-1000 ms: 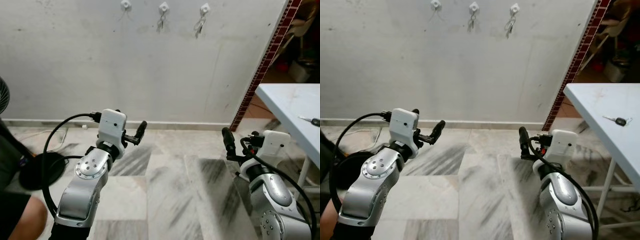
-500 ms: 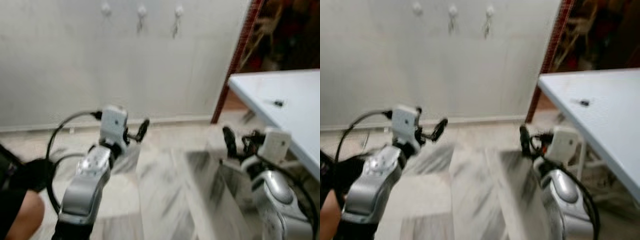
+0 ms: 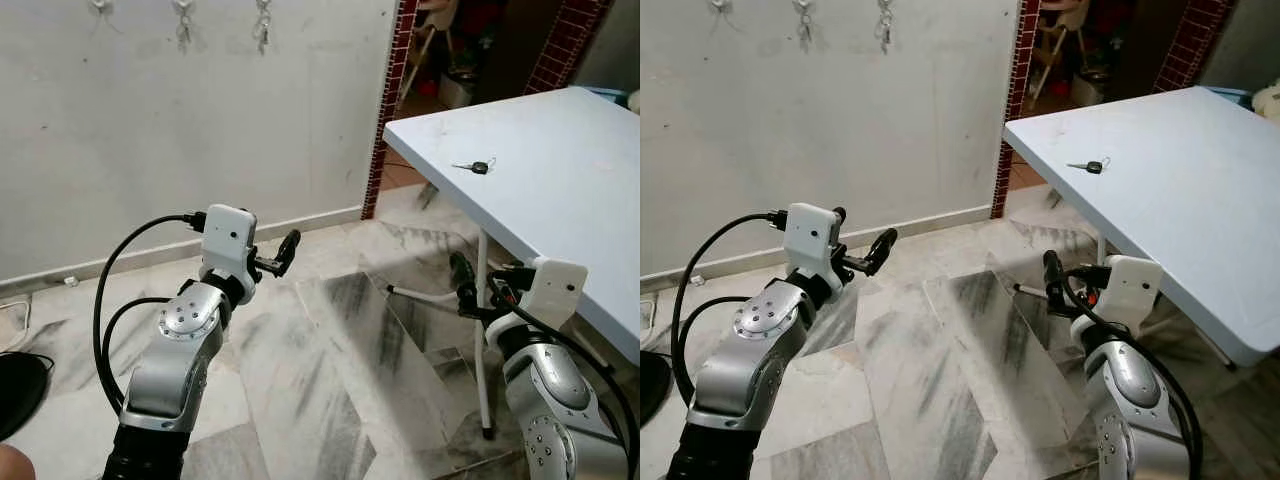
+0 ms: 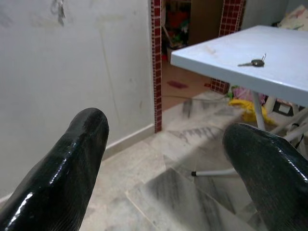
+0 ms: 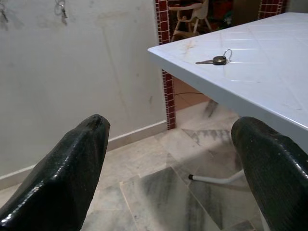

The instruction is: Hang keys on a hook

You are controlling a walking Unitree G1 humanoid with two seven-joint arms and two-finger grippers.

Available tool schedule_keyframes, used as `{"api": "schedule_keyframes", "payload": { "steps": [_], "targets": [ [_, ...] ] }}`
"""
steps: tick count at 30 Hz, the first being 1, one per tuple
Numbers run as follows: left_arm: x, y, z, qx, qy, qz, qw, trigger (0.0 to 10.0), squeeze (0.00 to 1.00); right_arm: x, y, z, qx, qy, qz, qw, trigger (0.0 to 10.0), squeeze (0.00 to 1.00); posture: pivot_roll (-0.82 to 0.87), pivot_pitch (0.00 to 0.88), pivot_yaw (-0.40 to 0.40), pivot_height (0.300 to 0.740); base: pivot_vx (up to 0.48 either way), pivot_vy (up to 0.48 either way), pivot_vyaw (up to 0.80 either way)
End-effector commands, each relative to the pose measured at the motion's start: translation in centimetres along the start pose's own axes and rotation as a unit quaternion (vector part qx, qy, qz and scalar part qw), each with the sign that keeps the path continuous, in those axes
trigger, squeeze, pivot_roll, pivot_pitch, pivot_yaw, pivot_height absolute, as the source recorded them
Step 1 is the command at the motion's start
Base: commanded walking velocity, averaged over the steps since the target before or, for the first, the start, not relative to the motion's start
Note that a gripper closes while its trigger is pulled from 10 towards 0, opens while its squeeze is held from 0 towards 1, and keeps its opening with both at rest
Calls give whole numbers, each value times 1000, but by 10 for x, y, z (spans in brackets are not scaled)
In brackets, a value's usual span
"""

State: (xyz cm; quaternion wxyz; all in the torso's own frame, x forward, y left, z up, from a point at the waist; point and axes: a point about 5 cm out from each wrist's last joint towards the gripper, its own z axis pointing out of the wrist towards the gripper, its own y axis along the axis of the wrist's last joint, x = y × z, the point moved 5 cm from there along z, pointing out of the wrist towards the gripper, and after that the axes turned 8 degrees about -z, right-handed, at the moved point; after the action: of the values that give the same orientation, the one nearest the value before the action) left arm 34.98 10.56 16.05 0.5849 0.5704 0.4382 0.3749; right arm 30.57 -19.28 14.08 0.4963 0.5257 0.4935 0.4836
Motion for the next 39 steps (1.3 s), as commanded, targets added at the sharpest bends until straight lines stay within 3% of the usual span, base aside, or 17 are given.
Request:
{"api": "schedule_keyframes", "payload": {
  "steps": [1, 39],
  "targets": [
    [3, 1, 3, 1, 7, 5, 1000, 10000, 0, -1, 1, 0, 0, -5, -1, 1000, 10000, 0, 109, 0, -23, 740, 0, 0, -800],
    [2, -3, 3, 13, -10, -4, 1000, 10000, 0, -4, 2, -1, -1, -17, 0, 1000, 10000, 0, 111, 0, -19, 740, 0, 0, -800]
  ]
}}
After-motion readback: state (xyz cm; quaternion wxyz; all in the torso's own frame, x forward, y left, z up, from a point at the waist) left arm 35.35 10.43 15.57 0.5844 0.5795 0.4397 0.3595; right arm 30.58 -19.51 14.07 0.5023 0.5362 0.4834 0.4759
